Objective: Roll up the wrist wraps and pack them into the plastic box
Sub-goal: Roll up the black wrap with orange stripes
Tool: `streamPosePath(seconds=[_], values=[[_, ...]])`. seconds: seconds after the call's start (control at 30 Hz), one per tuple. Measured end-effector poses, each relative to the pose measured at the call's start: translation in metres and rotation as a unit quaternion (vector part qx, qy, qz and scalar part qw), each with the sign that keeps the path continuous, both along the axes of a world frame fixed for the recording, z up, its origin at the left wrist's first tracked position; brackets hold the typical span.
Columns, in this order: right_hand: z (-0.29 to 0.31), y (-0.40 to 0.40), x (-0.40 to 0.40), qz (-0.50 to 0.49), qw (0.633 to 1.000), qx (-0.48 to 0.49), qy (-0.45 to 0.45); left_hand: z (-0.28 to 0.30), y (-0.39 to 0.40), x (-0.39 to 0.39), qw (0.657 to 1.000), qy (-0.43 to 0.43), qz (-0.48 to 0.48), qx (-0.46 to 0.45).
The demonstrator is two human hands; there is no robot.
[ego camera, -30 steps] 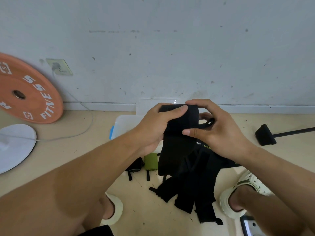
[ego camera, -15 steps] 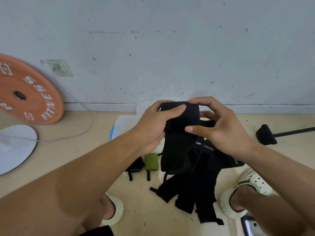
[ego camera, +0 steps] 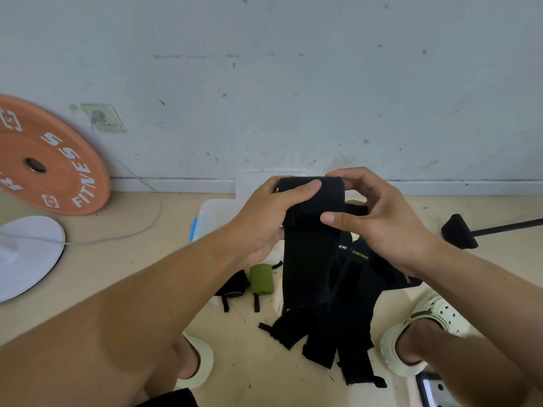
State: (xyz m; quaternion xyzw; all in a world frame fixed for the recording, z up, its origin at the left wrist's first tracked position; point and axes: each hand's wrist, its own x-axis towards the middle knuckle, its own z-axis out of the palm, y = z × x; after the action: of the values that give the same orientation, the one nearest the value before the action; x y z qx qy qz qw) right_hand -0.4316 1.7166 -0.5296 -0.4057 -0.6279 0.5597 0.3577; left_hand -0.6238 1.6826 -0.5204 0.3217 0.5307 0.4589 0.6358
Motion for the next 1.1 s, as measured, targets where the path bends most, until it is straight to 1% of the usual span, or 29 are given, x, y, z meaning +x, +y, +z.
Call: streamPosePath(seconds=[0.1, 0.23, 0.33, 0.4, 0.47, 0.53, 0.6, 0.67, 0.7, 0.77, 0.83, 0.9, 1.0, 1.1], values=[[-0.002, -0.005, -0.001, -0.004, 1.000, 0.018, -0.015, -0.001, -0.001, 0.001, 1.000, 0.001, 0.003, -0.011], [-0.004, -0.017, -0.008, -0.037, 0.999, 0.003, 0.002, -0.003, -0.001, 0.005, 0.998, 0.015, 0.059, 0.012], [-0.003, -0.027, -0.011, -0.014, 0.999, 0.032, -0.042, -0.008, -0.003, 0.007, 0.997, 0.061, 0.042, 0.026], [-0.003, -0.031, -0.011, 0.003, 0.995, 0.047, -0.087, -0.011, -0.006, 0.007, 0.997, 0.066, 0.017, 0.019], [-0.004, -0.032, -0.011, 0.011, 0.993, 0.049, -0.105, -0.012, -0.009, 0.006, 0.998, 0.063, 0.009, 0.013], [-0.006, -0.028, -0.009, -0.009, 0.995, 0.037, -0.096, -0.011, -0.010, 0.007, 0.998, 0.056, 0.007, 0.008], [-0.005, -0.020, -0.005, -0.026, 0.997, -0.003, -0.067, -0.010, -0.009, 0.006, 0.999, 0.045, -0.001, 0.006], [-0.001, -0.013, -0.002, -0.004, 0.998, -0.054, -0.038, -0.006, -0.007, 0.007, 0.999, 0.043, -0.020, 0.013], [0.000, -0.011, 0.000, 0.012, 0.998, -0.062, -0.027, -0.004, -0.006, 0.007, 0.999, 0.039, -0.028, 0.014], [0.000, -0.008, 0.001, 0.021, 0.999, -0.040, -0.016, -0.002, -0.006, 0.008, 0.999, 0.025, -0.033, 0.005], [0.000, -0.008, 0.001, 0.017, 0.999, 0.003, -0.029, -0.001, -0.006, 0.008, 0.999, 0.011, -0.032, -0.010], [0.000, -0.006, 0.001, 0.021, 0.999, 0.022, -0.031, -0.001, -0.005, 0.008, 0.999, 0.004, -0.033, -0.016], [-0.001, -0.004, 0.001, 0.037, 0.999, 0.000, -0.010, -0.002, -0.005, 0.008, 1.000, 0.023, -0.010, -0.008], [-0.002, -0.004, 0.000, 0.037, 0.998, -0.042, 0.005, -0.004, -0.004, 0.007, 0.999, 0.048, 0.008, 0.007]])
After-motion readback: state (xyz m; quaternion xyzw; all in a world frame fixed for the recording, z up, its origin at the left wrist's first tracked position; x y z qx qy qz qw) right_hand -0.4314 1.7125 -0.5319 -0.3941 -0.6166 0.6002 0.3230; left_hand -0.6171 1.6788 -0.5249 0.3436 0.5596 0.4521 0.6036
